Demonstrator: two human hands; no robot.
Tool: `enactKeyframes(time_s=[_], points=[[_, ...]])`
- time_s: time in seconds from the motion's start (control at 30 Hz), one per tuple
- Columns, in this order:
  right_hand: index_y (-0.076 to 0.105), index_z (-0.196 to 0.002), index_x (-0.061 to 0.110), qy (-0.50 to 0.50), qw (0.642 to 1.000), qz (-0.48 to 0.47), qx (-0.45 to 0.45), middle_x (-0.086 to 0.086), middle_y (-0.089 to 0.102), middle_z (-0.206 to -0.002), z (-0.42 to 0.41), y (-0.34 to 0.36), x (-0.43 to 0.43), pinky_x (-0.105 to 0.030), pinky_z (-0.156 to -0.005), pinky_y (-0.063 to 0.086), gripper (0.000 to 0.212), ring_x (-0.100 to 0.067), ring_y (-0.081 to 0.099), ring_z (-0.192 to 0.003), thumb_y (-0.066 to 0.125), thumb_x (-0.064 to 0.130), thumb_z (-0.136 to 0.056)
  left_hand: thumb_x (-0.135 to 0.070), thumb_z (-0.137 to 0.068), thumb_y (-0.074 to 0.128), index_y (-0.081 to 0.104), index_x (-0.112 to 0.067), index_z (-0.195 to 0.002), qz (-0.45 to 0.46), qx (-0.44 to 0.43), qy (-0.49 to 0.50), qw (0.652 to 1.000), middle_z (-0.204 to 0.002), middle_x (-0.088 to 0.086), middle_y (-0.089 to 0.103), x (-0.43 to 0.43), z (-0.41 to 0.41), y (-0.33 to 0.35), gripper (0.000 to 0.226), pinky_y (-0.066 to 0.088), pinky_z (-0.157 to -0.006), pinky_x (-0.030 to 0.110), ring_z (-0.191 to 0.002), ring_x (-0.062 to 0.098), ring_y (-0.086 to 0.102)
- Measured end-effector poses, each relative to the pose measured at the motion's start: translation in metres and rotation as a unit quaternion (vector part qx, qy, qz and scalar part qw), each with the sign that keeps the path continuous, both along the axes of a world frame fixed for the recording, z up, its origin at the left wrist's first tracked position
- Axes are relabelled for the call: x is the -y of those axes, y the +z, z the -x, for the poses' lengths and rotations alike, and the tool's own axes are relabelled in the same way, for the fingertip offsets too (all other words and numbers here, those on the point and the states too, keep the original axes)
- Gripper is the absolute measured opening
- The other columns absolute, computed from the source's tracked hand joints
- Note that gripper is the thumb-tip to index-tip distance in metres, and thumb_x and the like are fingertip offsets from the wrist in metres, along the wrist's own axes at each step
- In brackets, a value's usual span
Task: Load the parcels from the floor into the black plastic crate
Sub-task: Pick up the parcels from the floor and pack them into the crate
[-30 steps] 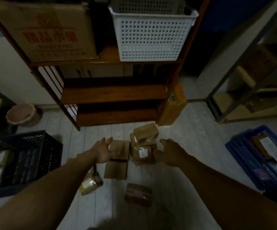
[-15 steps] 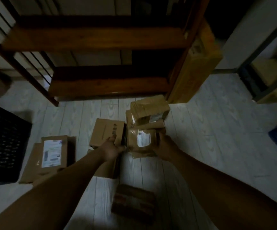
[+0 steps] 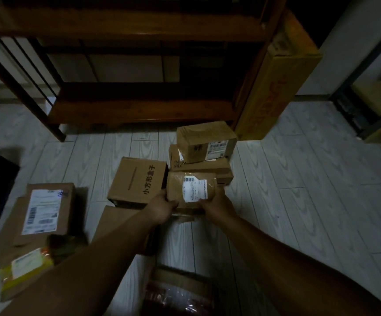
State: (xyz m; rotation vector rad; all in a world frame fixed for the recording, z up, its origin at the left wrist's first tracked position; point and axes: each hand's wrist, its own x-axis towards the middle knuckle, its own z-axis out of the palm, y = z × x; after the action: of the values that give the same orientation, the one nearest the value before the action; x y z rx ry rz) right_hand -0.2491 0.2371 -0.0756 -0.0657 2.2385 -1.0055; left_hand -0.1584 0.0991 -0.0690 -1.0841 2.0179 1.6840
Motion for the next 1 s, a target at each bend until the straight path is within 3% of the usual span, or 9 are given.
enactKeyframes(time_s=[0.13, 0.23, 0.33, 0.4, 0.53, 0.6, 0.73, 0.9, 1.0], points=[[0.037, -0.138, 0.024, 0.007, 1.0, -0.013, -0.005, -0.003, 0.053, -0.134, -0.021, 0.076, 0.005, -0.037, -0.095, 0.047, 0.055, -0.023, 0.053, -0.121, 0.063, 0.023, -0.089, -0.02, -0.093, 0.052, 0.052, -0.023, -0.124, 0.011, -0.004, 0.012, 1.0, -0.12, 0.003, 0.062, 0.006, -0.024, 0.074, 0.032, 0.046, -0.1, 0.046, -0.11, 0.023, 0.059], [0.028, -0.146, 0.024, 0.027, 0.999, -0.015, -0.015, -0.005, 0.048, -0.14, -0.035, 0.162, 0.016, -0.036, -0.093, 0.046, 0.065, -0.027, 0.049, -0.126, 0.062, 0.025, -0.09, -0.015, -0.095, 0.05, 0.046, -0.015, -0.132, 0.02, -0.014, 0.041, 0.999, -0.124, 0.009, 0.059, 0.009, -0.04, 0.164, 0.038, 0.047, -0.094, 0.042, -0.109, 0.029, 0.057], [0.029, -0.145, 0.021, 0.044, 0.999, -0.008, -0.025, -0.005, 0.05, -0.138, -0.051, 0.262, 0.028, -0.028, -0.083, 0.043, 0.061, -0.025, 0.052, -0.123, 0.06, 0.022, -0.092, -0.011, -0.095, 0.049, 0.04, -0.016, -0.135, 0.02, -0.026, 0.06, 0.998, -0.124, 0.008, 0.057, 0.02, -0.06, 0.264, 0.042, 0.05, -0.081, 0.032, -0.102, 0.027, 0.058], [0.031, -0.143, 0.021, 0.057, 0.998, -0.003, -0.028, -0.005, 0.051, -0.137, -0.065, 0.332, 0.036, -0.022, -0.08, 0.041, 0.057, -0.024, 0.052, -0.122, 0.058, 0.021, -0.093, -0.011, -0.094, 0.051, 0.037, -0.016, -0.138, 0.032, -0.034, 0.055, 0.997, -0.127, 0.01, 0.055, 0.029, -0.076, 0.331, 0.046, 0.048, -0.086, 0.035, -0.105, 0.027, 0.057], [0.033, -0.141, 0.017, 0.071, 0.997, 0.008, -0.034, -0.006, 0.053, -0.134, -0.097, 0.453, 0.048, -0.008, -0.052, 0.031, 0.052, -0.021, 0.057, -0.115, 0.056, 0.018, -0.095, -0.013, -0.094, 0.052, 0.035, -0.017, -0.14, 0.052, -0.031, 0.062, 0.996, -0.128, 0.009, 0.054, 0.042, -0.109, 0.449, 0.049, 0.046, -0.088, 0.036, -0.112, 0.03, 0.055], [0.036, -0.138, 0.015, 0.076, 0.995, 0.016, -0.056, -0.007, 0.054, -0.133, -0.109, 0.499, 0.054, -0.01, -0.054, 0.035, 0.05, -0.022, 0.058, -0.114, 0.058, 0.016, -0.093, -0.014, -0.094, 0.052, 0.034, -0.017, -0.142, 0.063, -0.037, 0.055, 0.996, -0.132, 0.01, 0.053, 0.047, -0.124, 0.497, 0.051, 0.045, -0.091, 0.036, -0.117, 0.032, 0.053], [0.038, -0.134, 0.017, 0.099, 0.991, 0.041, -0.077, -0.004, 0.057, -0.13, -0.129, 0.573, 0.064, -0.025, -0.074, 0.045, 0.047, -0.02, 0.058, -0.106, 0.06, 0.019, -0.092, -0.015, -0.096, 0.05, 0.028, -0.019, -0.145, 0.078, -0.052, 0.066, 0.993, -0.135, 0.009, 0.051, 0.053, -0.153, 0.576, 0.054, 0.043, -0.097, 0.04, -0.12, 0.033, 0.052], [0.04, -0.131, 0.021, 0.139, 0.982, 0.076, -0.106, -0.002, 0.058, -0.128, -0.164, 0.637, 0.081, -0.028, -0.073, 0.045, 0.045, -0.019, 0.059, -0.107, 0.061, 0.023, -0.092, -0.017, -0.095, 0.05, 0.028, -0.021, -0.145, 0.126, -0.08, 0.12, 0.981, -0.134, 0.008, 0.051, 0.055, -0.201, 0.645, 0.054, 0.044, -0.097, 0.04, -0.118, 0.031, 0.053], [0.041, -0.131, 0.02, 0.155, 0.975, 0.109, -0.119, -0.001, 0.057, -0.127, -0.191, 0.671, 0.096, -0.022, -0.065, 0.043, 0.045, -0.018, 0.058, -0.108, 0.062, 0.022, -0.091, -0.018, -0.094, 0.052, 0.029, -0.021, -0.145, 0.151, -0.095, 0.149, 0.973, -0.135, 0.007, 0.051, 0.063, -0.235, 0.681, 0.055, 0.044, -0.096, 0.037, -0.117, 0.026, 0.053]])
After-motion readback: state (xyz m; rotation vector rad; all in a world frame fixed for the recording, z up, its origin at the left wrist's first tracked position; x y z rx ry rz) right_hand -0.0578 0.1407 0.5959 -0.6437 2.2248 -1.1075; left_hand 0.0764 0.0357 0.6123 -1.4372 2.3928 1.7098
